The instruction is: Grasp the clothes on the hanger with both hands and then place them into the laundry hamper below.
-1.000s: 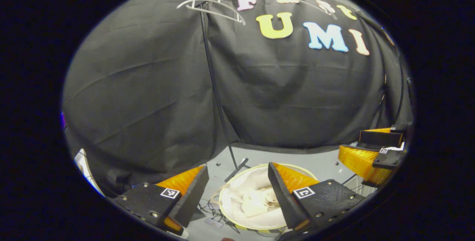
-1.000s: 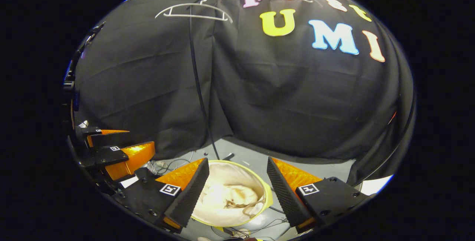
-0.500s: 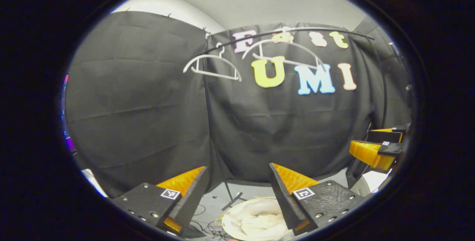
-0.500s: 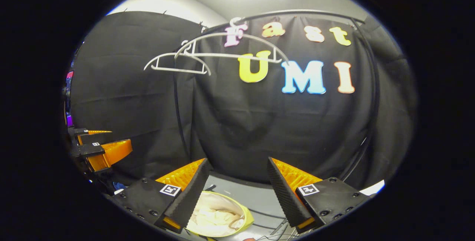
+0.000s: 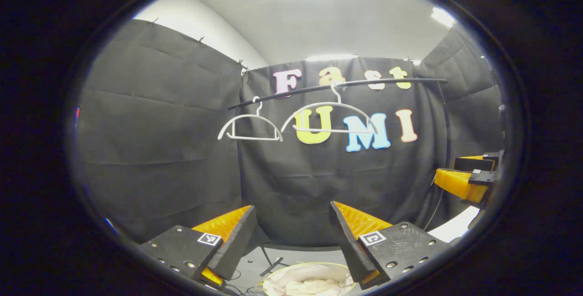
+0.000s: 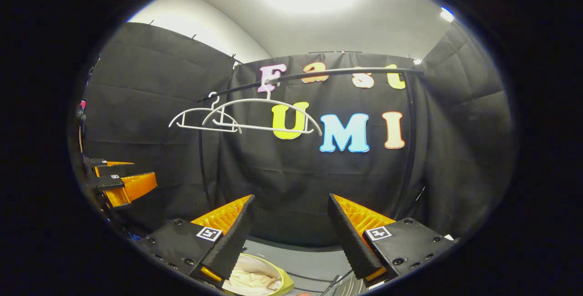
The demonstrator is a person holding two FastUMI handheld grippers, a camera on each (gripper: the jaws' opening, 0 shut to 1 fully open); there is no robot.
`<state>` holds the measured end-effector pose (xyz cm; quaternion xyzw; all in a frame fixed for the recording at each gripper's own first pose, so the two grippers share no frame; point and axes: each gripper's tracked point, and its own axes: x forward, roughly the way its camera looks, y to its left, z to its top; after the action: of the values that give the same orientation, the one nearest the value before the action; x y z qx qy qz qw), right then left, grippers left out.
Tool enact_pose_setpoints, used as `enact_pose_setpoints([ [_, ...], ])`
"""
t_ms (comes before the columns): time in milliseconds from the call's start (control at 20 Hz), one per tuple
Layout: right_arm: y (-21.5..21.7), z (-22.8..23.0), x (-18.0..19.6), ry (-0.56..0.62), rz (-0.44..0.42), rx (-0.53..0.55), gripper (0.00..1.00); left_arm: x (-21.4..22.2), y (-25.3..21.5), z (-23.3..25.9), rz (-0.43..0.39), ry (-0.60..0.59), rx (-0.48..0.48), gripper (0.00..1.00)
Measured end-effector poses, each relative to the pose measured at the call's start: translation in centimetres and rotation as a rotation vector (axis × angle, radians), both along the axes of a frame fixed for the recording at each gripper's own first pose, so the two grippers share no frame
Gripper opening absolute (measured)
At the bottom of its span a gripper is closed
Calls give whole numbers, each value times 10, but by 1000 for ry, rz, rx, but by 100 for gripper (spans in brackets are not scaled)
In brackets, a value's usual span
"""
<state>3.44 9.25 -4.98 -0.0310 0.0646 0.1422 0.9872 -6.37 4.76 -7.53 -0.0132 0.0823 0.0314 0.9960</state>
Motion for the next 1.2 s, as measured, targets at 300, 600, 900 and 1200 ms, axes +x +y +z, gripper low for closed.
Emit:
enact_pose_setpoints([
  [300, -44, 30, -15, -64, -92, 10, 96, -3, -16, 40, -50, -78, -22, 92],
  [600, -87, 41, -37, -87, -201, 40, 96, -15, -19, 49, -88, -103, -22, 92],
  [900, -109, 44, -38, -95, -242, 48, 98, -23, -25, 64, -88, -141, -33, 92],
  [1200, -108, 45, -36, -111, -237, 45, 96, -23, -21, 73, -72, -166, -50, 92],
])
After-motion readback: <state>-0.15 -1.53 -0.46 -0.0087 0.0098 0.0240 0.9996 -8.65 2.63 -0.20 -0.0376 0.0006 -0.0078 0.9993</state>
